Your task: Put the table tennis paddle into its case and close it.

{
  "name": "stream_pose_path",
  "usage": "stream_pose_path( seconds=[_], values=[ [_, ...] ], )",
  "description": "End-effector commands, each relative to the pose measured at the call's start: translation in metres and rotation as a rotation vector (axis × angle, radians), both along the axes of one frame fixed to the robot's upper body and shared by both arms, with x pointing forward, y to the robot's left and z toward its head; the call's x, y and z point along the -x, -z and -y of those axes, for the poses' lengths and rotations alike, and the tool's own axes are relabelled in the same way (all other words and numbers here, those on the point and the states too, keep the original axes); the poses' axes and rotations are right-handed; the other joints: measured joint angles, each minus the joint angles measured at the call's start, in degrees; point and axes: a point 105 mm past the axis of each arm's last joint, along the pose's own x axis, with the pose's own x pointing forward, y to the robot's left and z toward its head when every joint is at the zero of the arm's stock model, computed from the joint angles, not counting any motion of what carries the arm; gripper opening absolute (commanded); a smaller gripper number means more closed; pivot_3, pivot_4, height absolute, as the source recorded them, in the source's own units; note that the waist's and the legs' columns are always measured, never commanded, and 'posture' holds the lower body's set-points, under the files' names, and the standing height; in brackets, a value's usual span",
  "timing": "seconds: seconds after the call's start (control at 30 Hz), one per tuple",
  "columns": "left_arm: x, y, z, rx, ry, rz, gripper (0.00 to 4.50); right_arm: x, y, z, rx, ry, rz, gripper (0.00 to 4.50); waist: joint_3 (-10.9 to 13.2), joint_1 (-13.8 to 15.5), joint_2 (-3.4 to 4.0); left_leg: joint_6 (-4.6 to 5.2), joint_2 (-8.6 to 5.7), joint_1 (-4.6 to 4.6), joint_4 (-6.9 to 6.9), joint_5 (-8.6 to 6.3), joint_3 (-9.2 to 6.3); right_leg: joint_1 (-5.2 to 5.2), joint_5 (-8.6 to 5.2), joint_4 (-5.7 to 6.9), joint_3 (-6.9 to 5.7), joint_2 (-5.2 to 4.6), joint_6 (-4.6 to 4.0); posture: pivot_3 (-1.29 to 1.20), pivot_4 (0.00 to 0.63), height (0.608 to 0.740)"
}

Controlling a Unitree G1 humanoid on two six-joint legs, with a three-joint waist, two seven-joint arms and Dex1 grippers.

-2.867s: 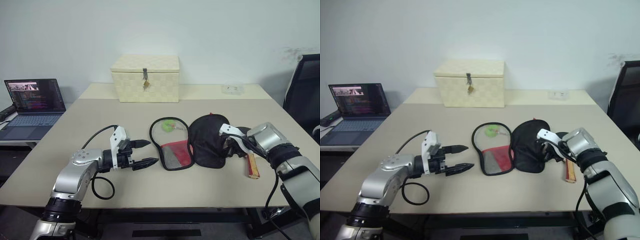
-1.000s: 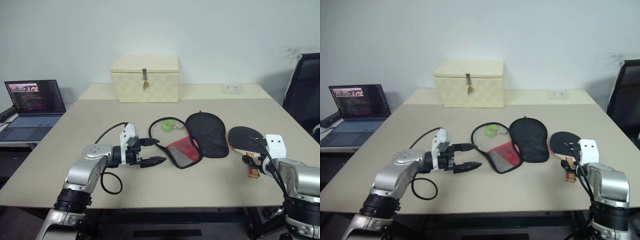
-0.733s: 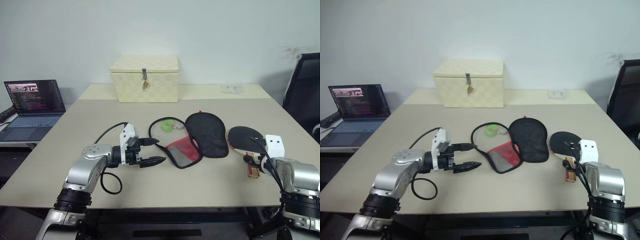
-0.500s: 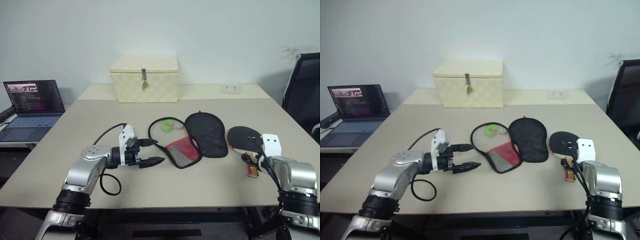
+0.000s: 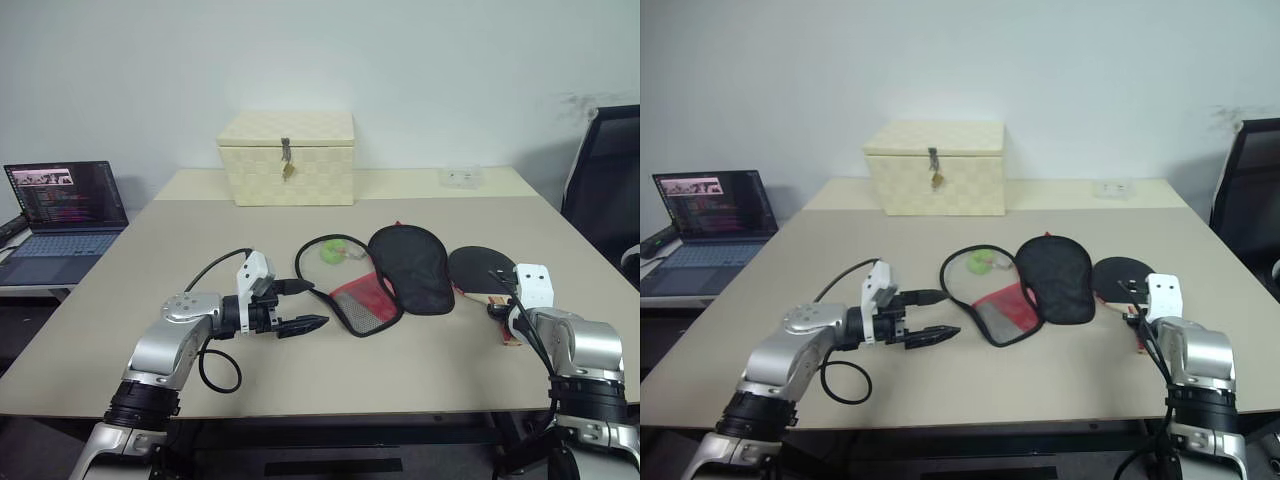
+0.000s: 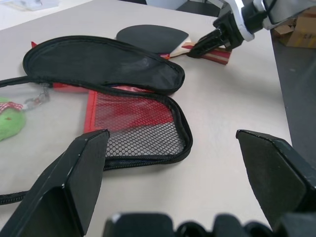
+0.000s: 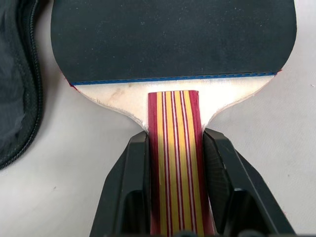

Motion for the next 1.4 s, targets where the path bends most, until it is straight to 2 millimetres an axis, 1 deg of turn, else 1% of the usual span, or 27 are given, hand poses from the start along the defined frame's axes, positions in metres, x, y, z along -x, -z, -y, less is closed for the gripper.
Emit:
stream_pose_path(
  seconds=[0.03, 0.07, 0.13, 0.17, 0.23, 0.3, 0.37, 0.43, 0.53, 0.63, 0.8, 0.9, 1.13, 1.27, 1.33, 1.4],
  values=[
    [0.001, -0.013, -0.001, -0.001, 0.002, 0.061, 4.5, -0.016, -0.063, 0.022, 0.062, 0.062, 0.215, 1.1, 0.0, 0.0, 0.05, 0.01, -0.01, -0.02, 0.0, 0.0, 0.02, -0.02, 0.0, 0.0, 0.01, -0.01, 0.01, 0.0, 0.15, 0.74],
    [0.001, -0.013, -0.001, -0.001, 0.002, 0.06, 4.5, -0.019, -0.074, 0.024, 0.065, 0.07, 0.248, 1.1, 0.0, 0.0, 0.08, 0.01, -0.02, -0.03, -0.02, 0.0, 0.03, -0.03, 0.0, -0.01, 0.02, -0.01, 0.01, 0.0, 0.15, 0.74],
    [0.001, -0.012, -0.002, -0.001, 0.003, 0.058, 4.5, -0.024, -0.093, 0.021, 0.068, 0.057, 0.304, 1.1, 0.1, 0.0, 0.11, 0.01, -0.02, -0.08, -0.07, 0.0, 0.03, -0.1, 0.0, -0.01, 0.02, -0.01, 0.01, 0.0, 0.15, 0.74],
    [0.001, -0.012, -0.002, -0.001, 0.002, 0.057, 4.5, -0.026, -0.102, 0.013, 0.059, 0.029, 0.329, 1.1, 0.1, 0.0, 0.11, 0.01, -0.01, -0.11, -0.11, 0.0, 0.05, -0.16, 0.0, -0.01, 0.04, -0.01, 0.0, 0.0, 0.15, 0.74],
    [0.001, -0.013, -0.002, 0.001, 0.002, 0.056, 4.5, -0.028, -0.113, -0.001, 0.048, -0.017, 0.355, 1.1, 0.1, -0.1, 0.11, 0.01, 0.02, -0.12, -0.2, 0.0, 0.05, -0.22, -0.01, -0.02, 0.05, 0.0, -0.03, 0.0, 0.15, 0.74],
    [0.002, -0.013, -0.001, 0.002, 0.005, 0.054, 4.5, -0.029, -0.119, -0.028, 0.02, -0.096, 0.372, 1.1, 0.1, -0.2, 0.11, 0.01, 0.08, -0.12, -0.24, 0.0, 0.02, -0.23, -0.04, -0.02, 0.03, -0.01, -0.08, 0.0, 0.15, 0.74],
    [0.003, -0.013, -0.001, 0.006, 0.006, 0.053, 4.5, -0.028, -0.119, -0.064, -0.021, -0.2, 0.372, 1.1, 0.1, -0.4, 0.11, 0.01, 0.13, -0.12, -0.26, 0.0, 0.01, -0.25, -0.05, -0.01, 0.04, -0.01, -0.1, 0.0, 0.15, 0.74],
    [0.003, -0.014, -0.002, 0.008, 0.004, 0.053, 4.5, -0.025, -0.112, -0.089, -0.054, -0.26, 0.353, 1.1, 0.1, -0.7, 0.11, 0.01, 0.16, -0.12, -0.25, 0.0, 0.01, -0.29, -0.04, 0.04, 0.05, -0.02, -0.11, 0.0, 0.15, 0.74],
    [0.003, -0.014, -0.002, 0.008, 0.001, 0.055, 4.5, -0.026, -0.097, -0.11, -0.072, -0.295, 0.321, 1.1, 0.1, -0.7, 0.11, 0.01, 0.12, -0.14, -0.23, 0.0, -0.03, -0.31, -0.04, 0.07, 0.02, -0.01, -0.12, 0.0, 0.15, 0.74],
    [0.003, -0.014, -0.002, 0.008, -0.002, 0.056, 4.5, -0.03, -0.089, -0.123, -0.082, -0.312, 0.306, 1.1, 0.1, 0.0, 0.11, 0.01, 0.0, -0.2, -0.22, 0.0, -0.03, -0.31, -0.04, 0.03, -0.02, -0.03, -0.09, 0.0, 0.15, 0.74],
    [0.004, -0.014, -0.002, 0.009, -0.006, 0.058, 4.5, -0.043, -0.079, -0.137, -0.081, -0.33, 0.292, 1.1, 0.1, 0.4, 0.1, 0.01, -0.01, -0.22, -0.19, 0.0, -0.01, -0.31, -0.02, -0.01, -0.01, -0.05, -0.06, 0.0, 0.15, 0.74],
    [0.004, -0.015, -0.002, 0.008, -0.01, 0.06, 4.5, -0.049, -0.071, -0.14, -0.054, -0.344, 0.277, 1.1, 0.1, 0.3, 0.1, 0.01, 0.02, -0.2, -0.19, 0.0, -0.01, -0.33, -0.02, 0.03, 0.0, -0.02, -0.07, 0.0, 0.15, 0.74],
    [0.005, -0.016, -0.004, 0.006, -0.018, 0.065, 4.5, -0.064, -0.055, -0.134, 0.007, -0.345, 0.246, 1.1, 0.1, 0.3, 0.11, 0.01, 0.01, -0.21, -0.21, 0.0, 0.03, -0.35, -0.02, 0.02, 0.01, -0.02, -0.07, 0.0, 0.15, 0.74],
    [0.005, -0.018, -0.006, 0.007, -0.023, 0.069, 4.5, -0.069, -0.053, -0.129, 0.024, -0.341, 0.244, 1.1, 0.1, 0.3, 0.1, 0.01, 0.01, -0.21, -0.21, 0.0, 0.02, -0.36, -0.02, 0.02, 0.01, -0.02, -0.07, 0.0, 0.15, 0.74],
    [0.004, -0.023, -0.009, 0.01, -0.033, 0.081, 4.5, -0.07, -0.053, -0.127, 0.031, -0.343, 0.241, 1.1, 0.1, 0.3, 0.11, 0.01, 0.02, -0.22, -0.21, 0.0, 0.03, -0.36, -0.02, 0.02, 0.02, -0.02, -0.07, 0.0, 0.15, 0.74],
    [0.004, -0.032, -0.015, 0.018, -0.045, 0.098, 4.5, -0.069, -0.054, -0.125, 0.035, -0.345, 0.238, 1.1, 0.1, 0.3, 0.11, 0.01, 0.02, -0.22, -0.22, 0.0, 0.03, -0.37, -0.02, 0.02, 0.02, -0.02, -0.07, 0.0, 0.15, 0.74]
  ],
)
